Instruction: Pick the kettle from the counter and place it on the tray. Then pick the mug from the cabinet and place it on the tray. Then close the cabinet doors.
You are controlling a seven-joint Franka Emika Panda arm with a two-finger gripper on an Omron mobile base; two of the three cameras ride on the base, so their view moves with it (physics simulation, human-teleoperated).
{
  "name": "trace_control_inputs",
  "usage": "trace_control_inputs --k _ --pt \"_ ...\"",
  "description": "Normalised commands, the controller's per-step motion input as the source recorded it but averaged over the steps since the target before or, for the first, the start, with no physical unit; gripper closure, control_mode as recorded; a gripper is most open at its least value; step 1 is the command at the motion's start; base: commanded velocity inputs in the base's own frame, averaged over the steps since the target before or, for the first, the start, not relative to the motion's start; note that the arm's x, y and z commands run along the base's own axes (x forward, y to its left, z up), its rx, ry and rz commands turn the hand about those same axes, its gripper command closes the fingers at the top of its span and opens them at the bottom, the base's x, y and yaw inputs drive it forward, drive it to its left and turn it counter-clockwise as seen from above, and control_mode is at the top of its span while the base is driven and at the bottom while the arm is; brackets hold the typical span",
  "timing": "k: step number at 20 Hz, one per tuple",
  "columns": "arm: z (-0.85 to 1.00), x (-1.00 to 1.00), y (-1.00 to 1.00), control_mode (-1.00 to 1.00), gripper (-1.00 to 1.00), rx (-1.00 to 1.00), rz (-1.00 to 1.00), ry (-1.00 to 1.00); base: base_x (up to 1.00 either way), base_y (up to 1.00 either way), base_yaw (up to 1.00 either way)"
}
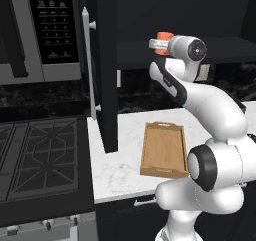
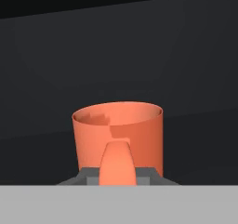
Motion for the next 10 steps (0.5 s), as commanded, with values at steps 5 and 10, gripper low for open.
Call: trace_control_inputs --k 5,10 --pt "-0.02 0.0 0.0 -1.0 1.0 0.0 0.0 0.0 0.0 0.0 0.0" --pt "-0.11 -0.45 0.0 -1.0 1.0 0.0 -0.01 -0.01 0.0 0.0 0.0"
